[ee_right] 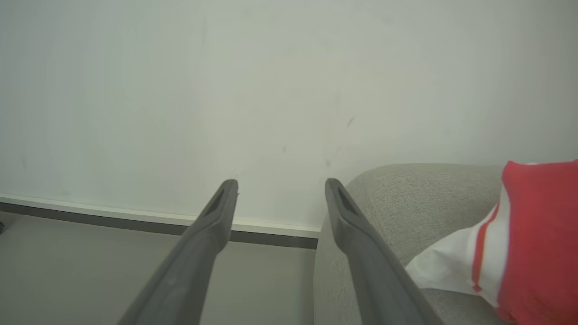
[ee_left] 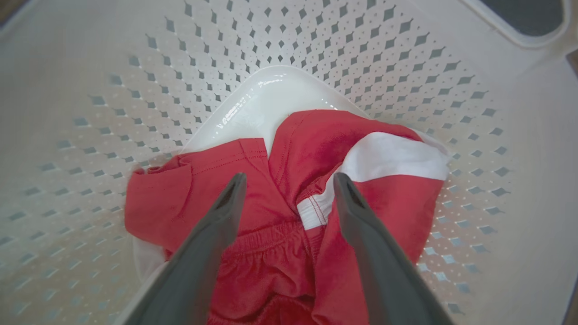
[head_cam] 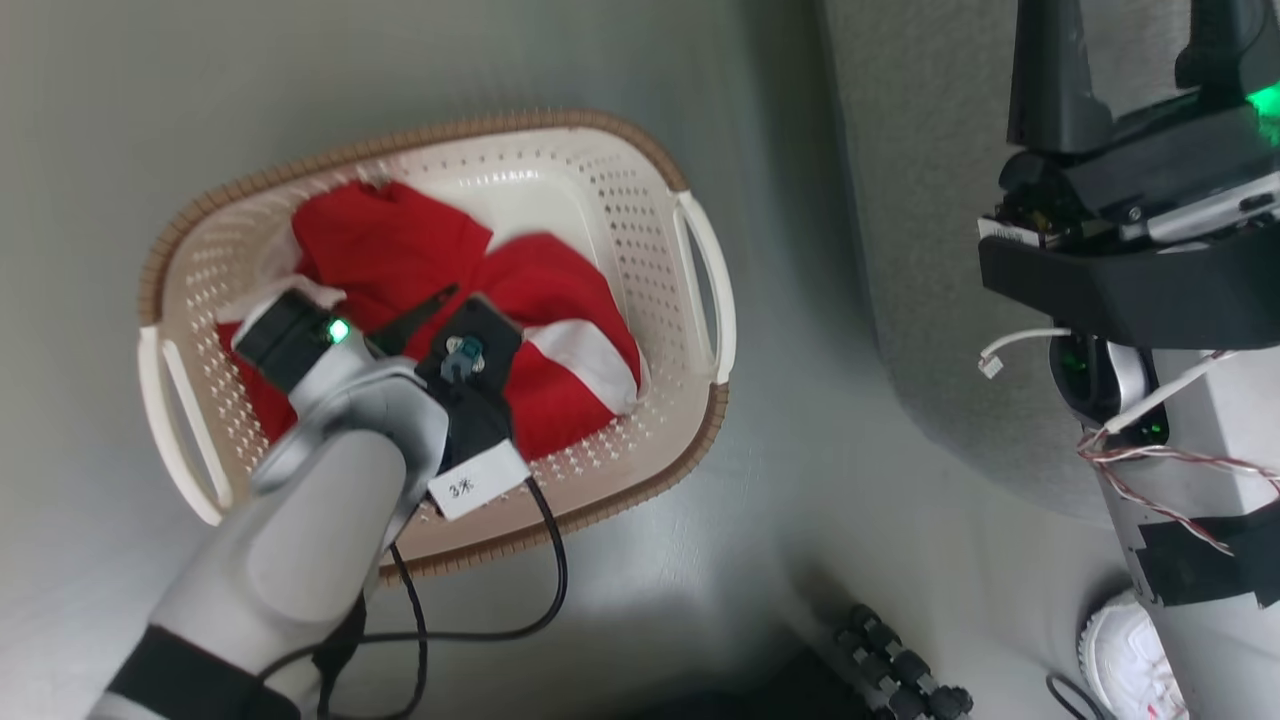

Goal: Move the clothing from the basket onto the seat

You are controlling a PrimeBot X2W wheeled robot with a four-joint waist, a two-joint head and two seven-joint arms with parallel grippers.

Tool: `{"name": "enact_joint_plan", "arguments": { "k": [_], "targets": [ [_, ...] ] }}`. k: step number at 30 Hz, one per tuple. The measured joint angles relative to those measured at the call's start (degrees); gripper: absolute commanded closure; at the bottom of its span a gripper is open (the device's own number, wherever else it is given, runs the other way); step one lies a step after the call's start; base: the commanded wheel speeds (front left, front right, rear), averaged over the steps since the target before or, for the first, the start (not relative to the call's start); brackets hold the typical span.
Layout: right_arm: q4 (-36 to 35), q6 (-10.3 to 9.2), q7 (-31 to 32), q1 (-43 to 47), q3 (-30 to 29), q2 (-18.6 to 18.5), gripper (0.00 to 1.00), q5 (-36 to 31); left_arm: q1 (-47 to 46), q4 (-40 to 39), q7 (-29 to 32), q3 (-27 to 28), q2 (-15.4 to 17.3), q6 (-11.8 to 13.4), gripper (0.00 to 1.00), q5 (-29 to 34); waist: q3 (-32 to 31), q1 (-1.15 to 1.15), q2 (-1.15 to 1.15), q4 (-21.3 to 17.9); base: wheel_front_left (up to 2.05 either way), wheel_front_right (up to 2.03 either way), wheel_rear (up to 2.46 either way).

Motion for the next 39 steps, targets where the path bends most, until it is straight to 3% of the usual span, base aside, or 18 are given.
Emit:
{"name": "enact_joint_plan", "arguments": {
  "k": [11,25,26,27,29,30,39],
  "targets": [
    [0.8,0.01,-0.4,-2.3,1.0,1.3,0.0,-1.1,-3.9,4.6,0.3,-4.3,0.5,0.0,0.0,-0.1,6.3,0.0,0.0,-0.5,0.0,0.0,0.0],
    [1.4,0.09,-0.4,-3.1,2.6,2.4,0.0,-2.3,-6.7,11.9,1.3,-6.5,0.3,0.0,0.0,-1.0,7.3,-0.01,-0.01,-1.7,0.0,0.0,0.0],
    [1.4,0.09,-0.4,-3.1,2.7,2.4,0.0,-2.3,-6.8,12.3,1.3,-6.6,0.2,0.0,0.05,-1.1,7.3,-0.01,-0.01,-1.7,0.0,0.0,0.0],
    [1.4,0.09,-0.4,-3.1,2.7,2.4,0.0,-2.4,-7.0,12.7,1.3,-6.7,0.1,0.0,0.55,-1.2,7.3,-0.01,-0.01,-1.8,0.0,0.0,0.0],
    [1.5,0.09,-0.4,-3.1,2.8,2.5,0.0,-2.4,-7.5,13.2,1.3,-6.7,-0.3,0.0,0.88,-1.8,7.3,-0.01,-0.01,-1.8,0.0,0.0,0.0],
    [1.6,0.09,-0.4,-3.1,2.8,2.5,0.0,-2.4,-7.6,13.3,1.3,-6.7,-0.4,0.0,1.0,-2.2,7.3,-0.01,-0.01,-1.8,0.0,0.0,0.0],
    [2.5,0.54,-0.4,-3.1,2.4,3.3,0.0,-2.4,-9.2,12.3,-3.6,-2.5,-0.8,-0.4,1.0,-8.0,7.3,-0.01,-0.01,-1.6,0.0,0.0,0.0]
  ]
}}
